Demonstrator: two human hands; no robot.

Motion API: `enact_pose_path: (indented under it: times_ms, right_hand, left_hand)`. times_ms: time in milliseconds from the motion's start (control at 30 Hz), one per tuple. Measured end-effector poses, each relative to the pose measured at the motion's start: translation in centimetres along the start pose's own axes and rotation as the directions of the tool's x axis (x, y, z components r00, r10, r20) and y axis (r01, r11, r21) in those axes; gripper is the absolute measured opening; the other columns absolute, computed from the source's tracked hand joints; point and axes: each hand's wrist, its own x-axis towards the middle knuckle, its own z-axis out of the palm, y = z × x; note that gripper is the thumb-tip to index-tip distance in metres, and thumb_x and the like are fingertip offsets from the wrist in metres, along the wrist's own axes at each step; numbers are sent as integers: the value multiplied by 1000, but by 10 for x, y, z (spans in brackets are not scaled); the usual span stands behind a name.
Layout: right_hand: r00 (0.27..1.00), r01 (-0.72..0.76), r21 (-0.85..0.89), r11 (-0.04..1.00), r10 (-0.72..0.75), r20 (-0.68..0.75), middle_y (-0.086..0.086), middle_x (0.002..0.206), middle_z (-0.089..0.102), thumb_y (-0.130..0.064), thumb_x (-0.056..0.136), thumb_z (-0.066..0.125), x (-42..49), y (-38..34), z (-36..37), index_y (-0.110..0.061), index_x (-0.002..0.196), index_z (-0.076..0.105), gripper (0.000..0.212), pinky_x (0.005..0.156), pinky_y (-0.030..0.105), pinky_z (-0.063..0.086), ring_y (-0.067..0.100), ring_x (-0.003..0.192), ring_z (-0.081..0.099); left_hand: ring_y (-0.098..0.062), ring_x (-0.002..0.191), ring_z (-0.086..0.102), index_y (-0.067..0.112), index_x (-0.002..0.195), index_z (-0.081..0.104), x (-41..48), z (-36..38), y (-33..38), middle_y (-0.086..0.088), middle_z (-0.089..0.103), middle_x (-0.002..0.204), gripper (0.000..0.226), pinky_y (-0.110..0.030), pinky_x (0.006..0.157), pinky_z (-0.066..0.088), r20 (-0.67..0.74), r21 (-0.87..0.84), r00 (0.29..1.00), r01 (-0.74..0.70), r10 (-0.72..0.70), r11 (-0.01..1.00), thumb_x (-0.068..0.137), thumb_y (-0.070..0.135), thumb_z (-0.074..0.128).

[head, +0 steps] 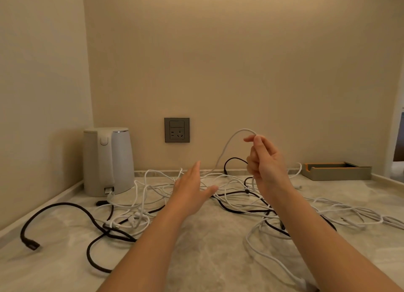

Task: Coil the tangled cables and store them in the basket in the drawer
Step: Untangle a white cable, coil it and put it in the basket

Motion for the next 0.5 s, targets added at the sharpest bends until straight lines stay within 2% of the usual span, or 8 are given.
enact_pose_path:
  times_ms: [100, 167, 200, 233, 267, 333, 433, 500]
  right_hand:
    - [999, -42, 63, 997, 40, 29, -11, 45, 27, -22, 100, 40, 1, -1, 2, -15, 84, 59, 26, 35, 15, 18, 3, 36, 20]
    - [998, -49, 87, 995, 46, 35, -10, 45, 27, -22, 101, 39, 2, -2, 0, -15, 84, 59, 27, 35, 15, 17, 3, 36, 19]
    - [998, -47, 91, 995, 44, 32, -10, 46, 26, -22, 101, 39, 2, -2, -1, -15, 84, 58, 27, 35, 16, 16, 3, 37, 19]
    - [999, -47, 88, 995, 45, 26, -10, 46, 26, -22, 101, 39, 2, -2, -2, -15, 84, 58, 27, 35, 16, 16, 3, 37, 19]
    - [999, -46, 73, 996, 45, 12, -10, 46, 27, -22, 101, 39, 2, -2, -3, -15, 84, 59, 28, 35, 16, 16, 3, 37, 19]
    - [999, -39, 11, 999, 40, -38, -10, 45, 29, -22, 102, 39, 4, 0, -6, -16, 82, 59, 29, 35, 16, 18, 4, 37, 21]
    - [995, -5, -195, 981, -15, -102, -10, 46, 32, -23, 101, 41, 5, 2, -9, -17, 78, 60, 31, 37, 15, 21, 4, 40, 24]
    - [997, 44, -397, 917, -68, -48, -7, 49, 33, -22, 100, 43, 2, 1, -6, -17, 77, 61, 30, 40, 15, 22, 4, 41, 25]
  left_hand:
    - [-21, 140, 29, 16, 148, 23, 0, -2, 0, 0, 35, 150, 69, -40, 114, 23, -74, 93, 996, 47, -40, 995, 94, 49, 49]
    - [-20, 115, 50, 18, 123, 48, 1, -4, 0, -1, 57, 118, 41, -38, 99, 38, -76, 46, 994, 88, -84, 995, 94, 47, 51]
    - [-18, 92, 55, 18, 99, 55, 0, -5, 0, 0, 58, 93, 28, -36, 85, 42, -48, -13, 995, 89, -90, 996, 94, 45, 51]
    - [-17, 71, 49, 17, 77, 49, 1, -6, 0, 2, 50, 72, 31, -34, 70, 40, 1, -64, 997, 76, -76, 995, 95, 42, 50]
    - [-16, 57, 38, 17, 65, 39, -1, -6, 3, 2, 39, 60, 40, -31, 59, 34, 72, -101, 996, 62, -55, 993, 97, 39, 49]
    - [-14, 47, 27, 17, 62, 32, -2, -7, 10, 4, 28, 52, 43, -26, 50, 27, 199, -277, 979, 102, -47, 955, 100, 34, 42]
    - [-7, 36, 24, 17, 66, 40, -2, -12, 21, 9, 30, 43, 37, -19, 42, 28, 278, -695, 946, 317, -166, 645, 102, 26, 37]
    - [-4, 32, 23, 15, 71, 45, 0, -17, 21, 10, 33, 42, 34, -16, 39, 30, 322, -838, 924, 379, -204, 393, 103, 20, 35]
